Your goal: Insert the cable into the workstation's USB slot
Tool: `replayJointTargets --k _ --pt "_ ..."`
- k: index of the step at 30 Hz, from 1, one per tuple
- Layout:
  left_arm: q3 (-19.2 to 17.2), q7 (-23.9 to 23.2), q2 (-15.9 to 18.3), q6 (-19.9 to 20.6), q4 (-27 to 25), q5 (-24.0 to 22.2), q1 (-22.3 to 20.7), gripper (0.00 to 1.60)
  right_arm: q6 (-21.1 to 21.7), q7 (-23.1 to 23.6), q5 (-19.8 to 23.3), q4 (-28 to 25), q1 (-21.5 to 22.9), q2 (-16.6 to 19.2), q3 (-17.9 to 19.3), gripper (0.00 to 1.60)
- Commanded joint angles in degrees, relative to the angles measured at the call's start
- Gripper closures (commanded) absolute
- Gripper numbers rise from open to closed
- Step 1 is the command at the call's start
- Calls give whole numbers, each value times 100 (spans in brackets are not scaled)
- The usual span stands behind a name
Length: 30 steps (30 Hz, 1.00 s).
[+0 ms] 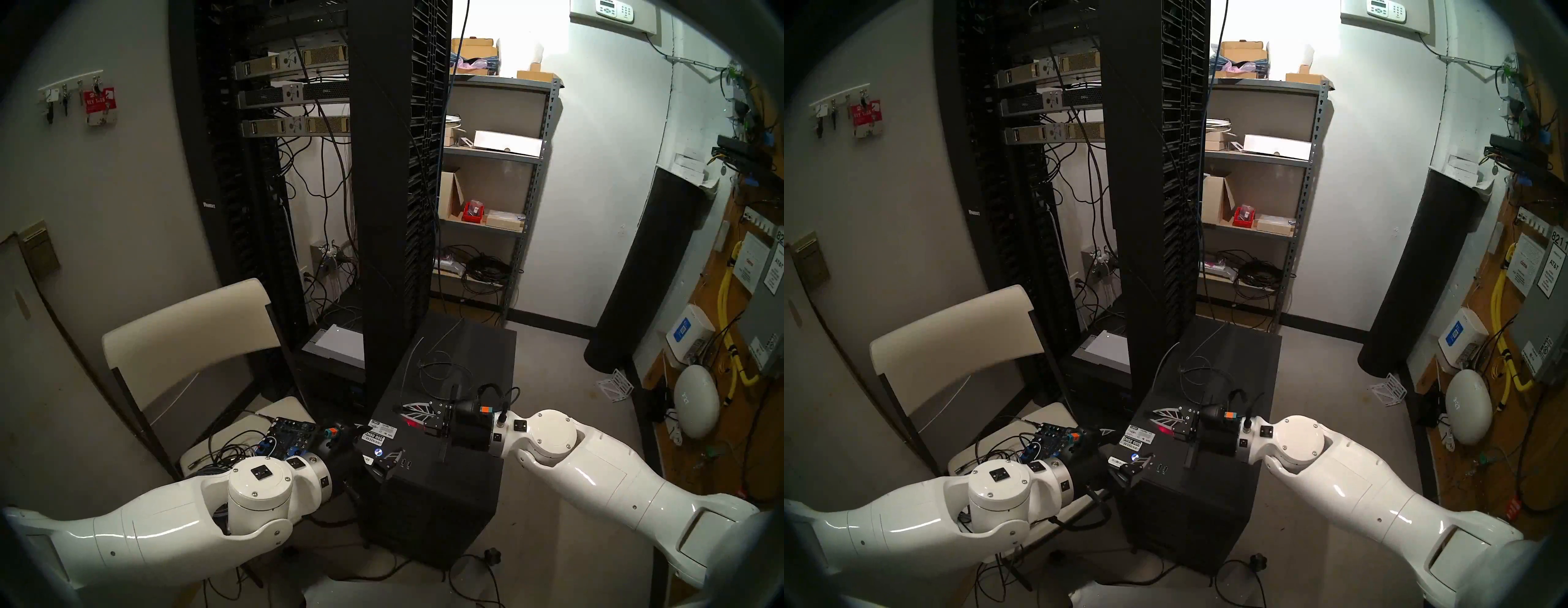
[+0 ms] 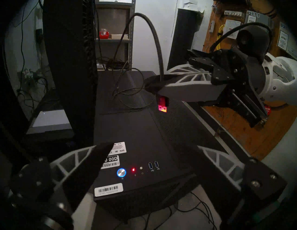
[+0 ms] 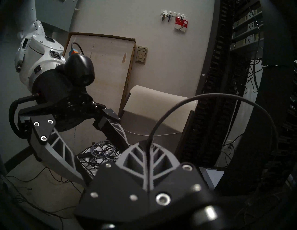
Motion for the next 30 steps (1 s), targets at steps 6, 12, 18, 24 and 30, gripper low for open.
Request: replayJointTargets --k 6,12,18,24,30 --pt "-24 129 51 40 -246 103 -60 0 112 -146 -43 -274 19 11 109 160" --pt "-55 341 -55 -64 -272 76 28 0 129 -183 -67 -283 13 -11 126 160" --pt "7 641 -367 -122 -243 193 2 0 146 -182 -67 -312 19 -40 111 160" --pt "66 1098 -735 -79 -123 271 0 0 137 -181 -65 -332 -1 -46 105 160" --pt "123 1398 -850 -120 -81 448 -17 0 141 -200 -59 -362 -27 -19 118 160"
